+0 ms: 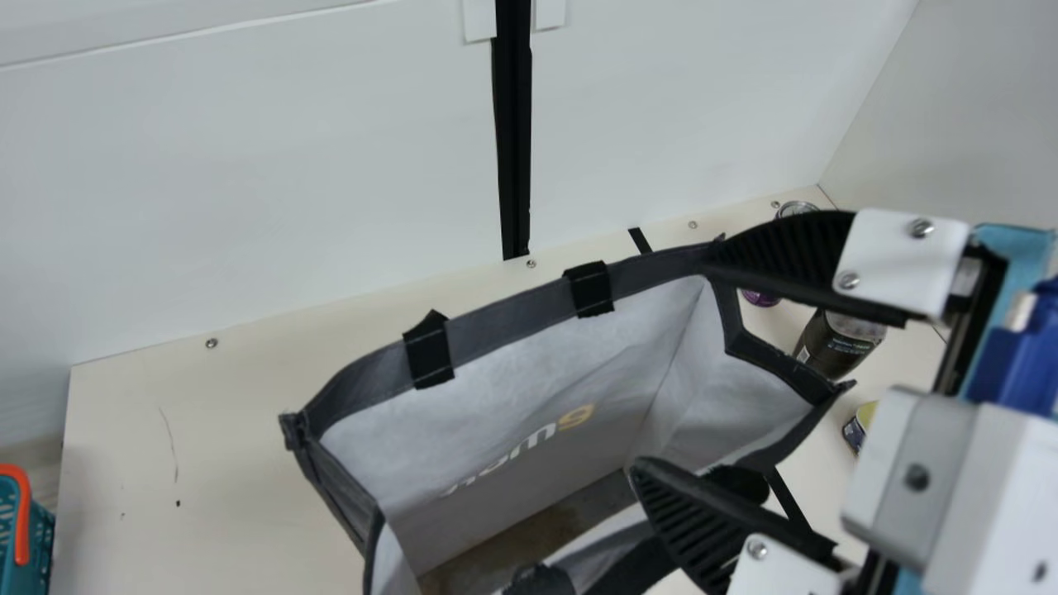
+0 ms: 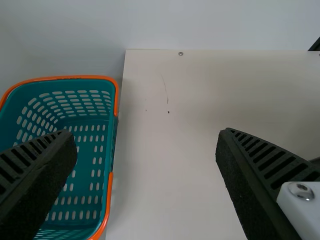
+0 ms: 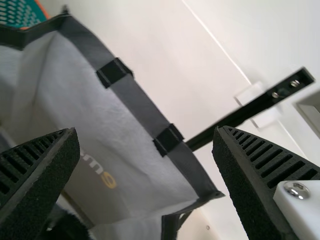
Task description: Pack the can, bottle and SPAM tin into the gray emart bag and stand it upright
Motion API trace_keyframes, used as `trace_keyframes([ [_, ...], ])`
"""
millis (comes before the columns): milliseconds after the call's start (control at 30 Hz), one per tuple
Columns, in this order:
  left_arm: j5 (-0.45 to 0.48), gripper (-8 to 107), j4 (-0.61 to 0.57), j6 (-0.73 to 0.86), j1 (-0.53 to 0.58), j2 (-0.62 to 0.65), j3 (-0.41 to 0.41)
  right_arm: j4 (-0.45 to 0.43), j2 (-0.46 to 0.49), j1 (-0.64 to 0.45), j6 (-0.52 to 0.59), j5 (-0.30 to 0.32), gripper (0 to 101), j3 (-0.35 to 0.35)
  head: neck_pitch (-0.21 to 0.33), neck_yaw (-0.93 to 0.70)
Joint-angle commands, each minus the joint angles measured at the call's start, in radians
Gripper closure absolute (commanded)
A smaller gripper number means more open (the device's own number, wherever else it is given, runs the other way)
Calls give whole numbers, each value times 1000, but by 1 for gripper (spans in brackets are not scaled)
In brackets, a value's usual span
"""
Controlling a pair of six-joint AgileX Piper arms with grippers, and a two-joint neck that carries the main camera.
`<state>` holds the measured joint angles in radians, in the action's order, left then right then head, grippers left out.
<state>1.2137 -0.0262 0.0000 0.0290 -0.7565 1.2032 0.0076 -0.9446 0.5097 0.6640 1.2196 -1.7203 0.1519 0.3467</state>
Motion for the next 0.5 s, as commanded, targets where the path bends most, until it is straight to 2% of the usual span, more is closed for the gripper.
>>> trace_keyframes([
  [0, 0, 9, 0, 0, 0, 0, 0, -16, -2, -32, -6, 0, 6, -12, 23, 2],
  [467, 0, 9, 0, 0, 0, 0, 0, -53, -40, -276, -76, 0, 6, -60, 23, 2],
])
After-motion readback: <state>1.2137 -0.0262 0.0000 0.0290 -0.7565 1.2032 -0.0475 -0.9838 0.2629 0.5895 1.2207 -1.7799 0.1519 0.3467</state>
